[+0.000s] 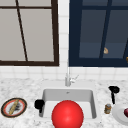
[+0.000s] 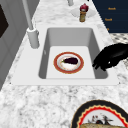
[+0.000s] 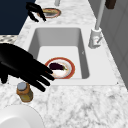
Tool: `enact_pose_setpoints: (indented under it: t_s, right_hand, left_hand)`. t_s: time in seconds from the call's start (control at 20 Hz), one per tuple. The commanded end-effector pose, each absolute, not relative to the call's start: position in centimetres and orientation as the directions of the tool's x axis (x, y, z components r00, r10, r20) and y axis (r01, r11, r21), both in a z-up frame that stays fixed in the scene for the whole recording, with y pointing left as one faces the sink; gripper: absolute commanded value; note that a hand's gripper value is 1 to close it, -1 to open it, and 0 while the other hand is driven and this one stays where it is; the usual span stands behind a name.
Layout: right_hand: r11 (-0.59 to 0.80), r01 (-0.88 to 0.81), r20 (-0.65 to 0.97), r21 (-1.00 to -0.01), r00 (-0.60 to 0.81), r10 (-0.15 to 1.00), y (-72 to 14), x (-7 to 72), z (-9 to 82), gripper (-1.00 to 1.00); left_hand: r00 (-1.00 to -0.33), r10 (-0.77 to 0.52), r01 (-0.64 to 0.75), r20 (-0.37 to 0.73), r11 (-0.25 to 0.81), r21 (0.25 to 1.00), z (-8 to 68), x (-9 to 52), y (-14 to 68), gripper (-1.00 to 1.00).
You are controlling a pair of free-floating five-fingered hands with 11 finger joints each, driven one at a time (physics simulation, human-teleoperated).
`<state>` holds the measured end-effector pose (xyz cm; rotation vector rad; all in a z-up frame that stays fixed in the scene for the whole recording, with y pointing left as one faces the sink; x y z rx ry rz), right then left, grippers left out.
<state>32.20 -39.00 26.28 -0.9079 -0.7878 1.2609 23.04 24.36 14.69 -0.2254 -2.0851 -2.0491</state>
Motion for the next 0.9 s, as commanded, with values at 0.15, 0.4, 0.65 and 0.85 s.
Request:
enact_pose_setpoints:
  t_s: [0.15,0.4,0.65,0.85]
  right_hand:
    - [0.201,-0.333,0.121,-0.921,0.245,0.962,-39.0,32.3,27.6,-1.0]
    - [0.228,-0.292,0.15,-0.929,0.268,0.952,-38.9,32.3,28.2,-1.0]
    - [0.263,-0.299,0.17,-0.917,0.303,0.938,-38.9,31.0,29.4,-1.0]
    - [0.303,-0.315,0.209,-0.9,0.297,0.932,-38.9,29.8,30.2,-1.0]
  left_hand:
    - [-0.966,-0.037,0.253,0.254,0.022,0.967,14.7,23.0,24.4,0.0]
    - [-0.966,-0.037,0.253,0.254,0.022,0.967,14.7,23.0,24.4,0.0]
    - [-0.966,-0.037,0.253,0.254,0.022,0.967,14.7,23.0,24.4,0.0]
    - [-0.966,-0.037,0.253,0.254,0.022,0.967,14.7,23.0,24.4,0.0]
